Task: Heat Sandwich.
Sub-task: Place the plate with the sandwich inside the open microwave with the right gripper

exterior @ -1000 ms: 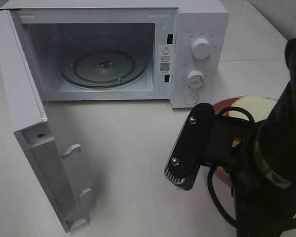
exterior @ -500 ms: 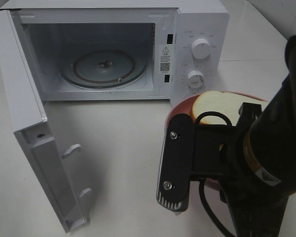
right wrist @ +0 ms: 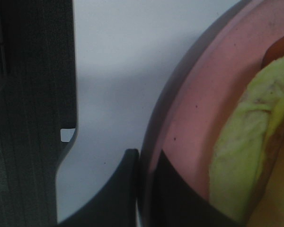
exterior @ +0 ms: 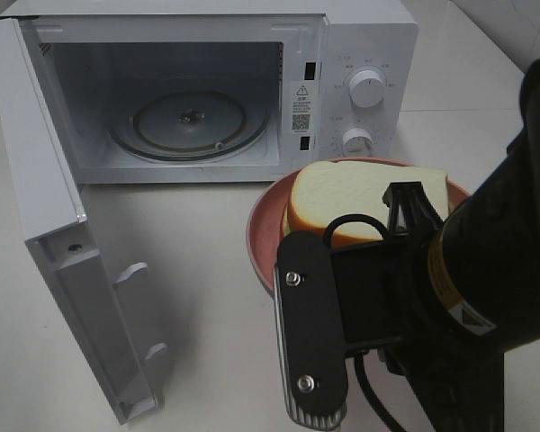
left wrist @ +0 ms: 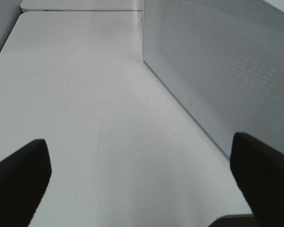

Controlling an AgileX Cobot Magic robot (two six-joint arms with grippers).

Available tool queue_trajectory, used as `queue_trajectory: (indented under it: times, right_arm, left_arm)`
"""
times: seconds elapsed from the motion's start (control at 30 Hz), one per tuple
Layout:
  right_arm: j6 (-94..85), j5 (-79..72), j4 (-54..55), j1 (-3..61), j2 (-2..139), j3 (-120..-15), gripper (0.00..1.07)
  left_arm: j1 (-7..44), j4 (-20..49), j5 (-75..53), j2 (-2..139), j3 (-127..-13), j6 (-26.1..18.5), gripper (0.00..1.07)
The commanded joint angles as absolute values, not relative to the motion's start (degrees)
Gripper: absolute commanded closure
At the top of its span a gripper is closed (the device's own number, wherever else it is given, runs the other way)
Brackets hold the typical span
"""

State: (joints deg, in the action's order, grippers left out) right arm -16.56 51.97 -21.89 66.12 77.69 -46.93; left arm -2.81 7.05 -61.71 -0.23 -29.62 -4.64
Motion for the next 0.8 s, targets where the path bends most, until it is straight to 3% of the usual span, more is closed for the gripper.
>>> queue_trajectory:
  times: [0.03,0.3,0.8]
  right_arm:
    - [-21.4,49.9,-23.3,66.5,77.4,-47.0,1.04]
    - [-30.4,47.3,-23.3,66.5,77.4,-47.0,1.04]
    - [-31.7,47.0,-23.0,66.4,77.4,-47.0,1.07]
  left_arm:
    - [-3.1,7.4,-61.1,-1.3,-29.6,-4.4,0.09]
    - [-3.1,7.4,-61.1,-1.3,-29.6,-4.4,0.09]
    - [-3.1,7.4,-61.1,-1.3,-29.6,-4.4,0.09]
